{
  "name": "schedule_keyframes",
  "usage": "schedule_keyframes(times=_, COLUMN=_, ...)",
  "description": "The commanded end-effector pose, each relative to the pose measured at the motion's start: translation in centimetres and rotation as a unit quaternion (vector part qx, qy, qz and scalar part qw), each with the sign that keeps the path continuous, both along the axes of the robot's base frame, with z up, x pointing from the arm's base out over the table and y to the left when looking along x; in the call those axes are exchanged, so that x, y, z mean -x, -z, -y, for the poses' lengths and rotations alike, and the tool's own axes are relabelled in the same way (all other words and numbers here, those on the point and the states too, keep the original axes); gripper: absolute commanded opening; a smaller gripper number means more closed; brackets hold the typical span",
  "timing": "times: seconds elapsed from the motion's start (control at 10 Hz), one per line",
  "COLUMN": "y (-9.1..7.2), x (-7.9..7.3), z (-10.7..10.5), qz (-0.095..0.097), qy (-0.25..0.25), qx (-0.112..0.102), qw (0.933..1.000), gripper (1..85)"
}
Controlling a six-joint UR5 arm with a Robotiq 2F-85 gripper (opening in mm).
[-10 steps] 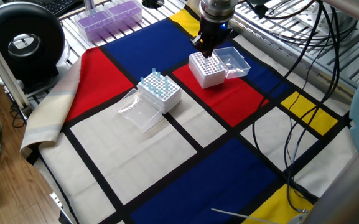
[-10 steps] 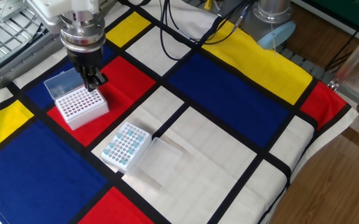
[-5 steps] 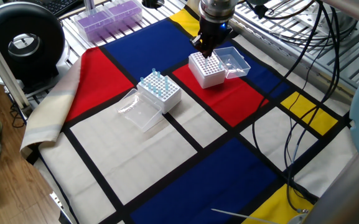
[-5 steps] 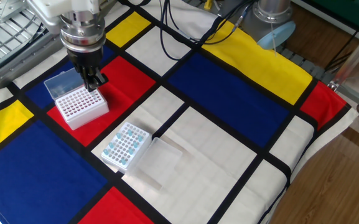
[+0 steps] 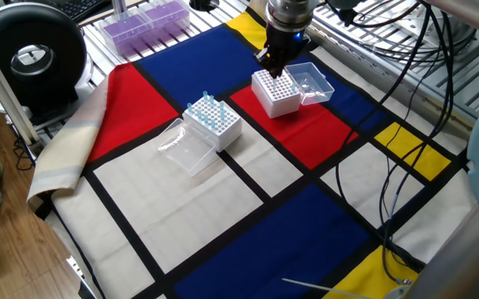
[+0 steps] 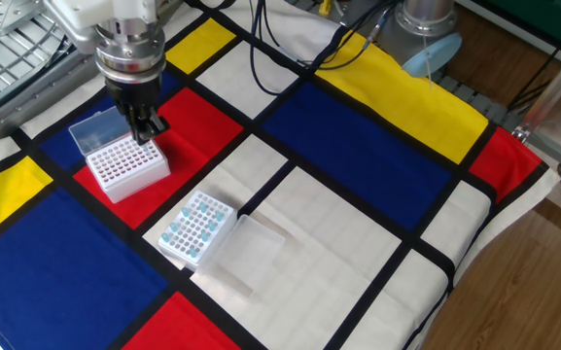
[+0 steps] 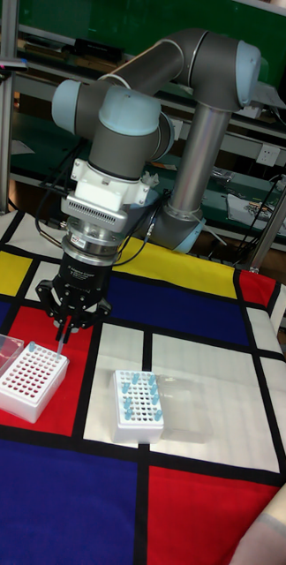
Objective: Transfer all medium pipette tips from one holder to another
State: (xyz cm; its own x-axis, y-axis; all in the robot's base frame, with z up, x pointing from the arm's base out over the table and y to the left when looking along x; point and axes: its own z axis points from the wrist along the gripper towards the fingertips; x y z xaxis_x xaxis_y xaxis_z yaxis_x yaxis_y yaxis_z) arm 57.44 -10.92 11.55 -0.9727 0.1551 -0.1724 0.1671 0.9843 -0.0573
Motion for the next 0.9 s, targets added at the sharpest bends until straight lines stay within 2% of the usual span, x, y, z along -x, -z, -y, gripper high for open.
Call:
schedule_keyframes(times=0.0, y=0.13, x=-0.06, z=-0.21, qz=0.005, qy=0.003, qx=-0.006, qw=1.0000, gripper=1.0)
schedule_keyframes(times=0.8, y=1.02, x=-0.31, z=-0.18, qz=0.014, qy=-0.004, qx=-0.012, qw=0.9998, gripper=1.0)
